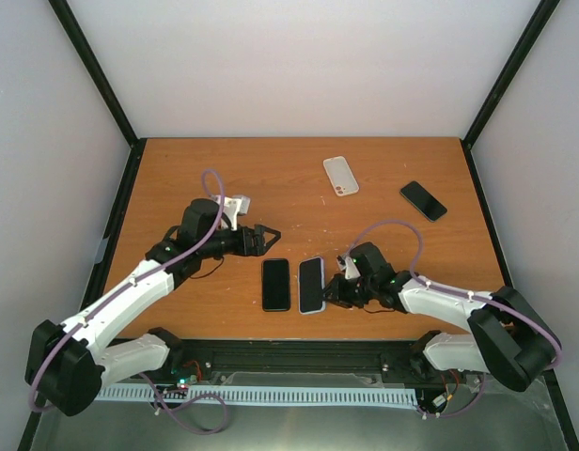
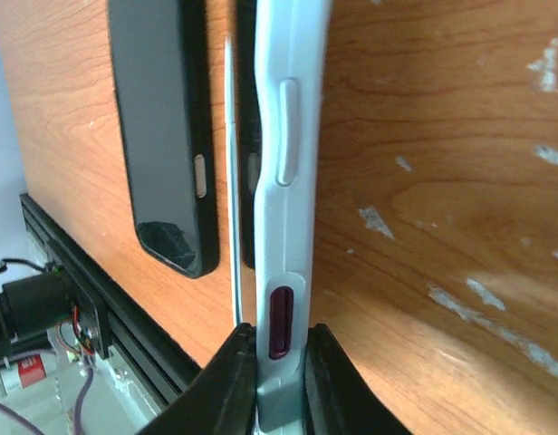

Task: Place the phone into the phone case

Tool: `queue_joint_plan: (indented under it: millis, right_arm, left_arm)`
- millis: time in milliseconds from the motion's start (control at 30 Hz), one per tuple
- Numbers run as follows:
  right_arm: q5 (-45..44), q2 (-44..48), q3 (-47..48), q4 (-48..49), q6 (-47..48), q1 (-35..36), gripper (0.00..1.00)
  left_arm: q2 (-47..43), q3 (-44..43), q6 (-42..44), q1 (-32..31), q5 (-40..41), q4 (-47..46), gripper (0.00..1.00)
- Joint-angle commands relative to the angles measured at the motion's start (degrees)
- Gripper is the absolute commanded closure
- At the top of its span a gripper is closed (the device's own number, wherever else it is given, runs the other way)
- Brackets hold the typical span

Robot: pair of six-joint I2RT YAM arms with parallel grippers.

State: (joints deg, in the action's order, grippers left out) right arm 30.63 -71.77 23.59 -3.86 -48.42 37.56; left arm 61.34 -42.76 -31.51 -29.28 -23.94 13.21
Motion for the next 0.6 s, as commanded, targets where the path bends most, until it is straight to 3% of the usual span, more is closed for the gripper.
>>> queue_joint_plan:
  millis: [0,200,300,433,567]
  right_arm:
    - [-5.88,-1.22,1.45,-1.75,0.51,-0.21,0.79]
    - [-14.5,0.4,5.84,-10.58,2.42,-0.3,0.52]
    - [-18.42,0.83,8.98,-14.92,4.04,-1.5,0.44]
    - [-20.46,-0.76,13.47,-17.47,6.9,-4.84,0.42]
    - [-23.11,-5.01,18.61,-18.4,10.28,-7.61,0.58]
  left_arm:
    - [-1.63,-2.6,2.66,0.41,2.17,1.82,0.0]
    - [-2.55,-4.88,4.73,0.36,5.07,5.41,0.01]
    - [-3.26,-6.38,5.98,0.36,5.81,7.59,0.01]
    - [-4.56,-7.21,7.7,0.36,7.49,9.15,0.0]
    - [-5.62,-7.6,9.1,0.36,9.22,10.43,0.01]
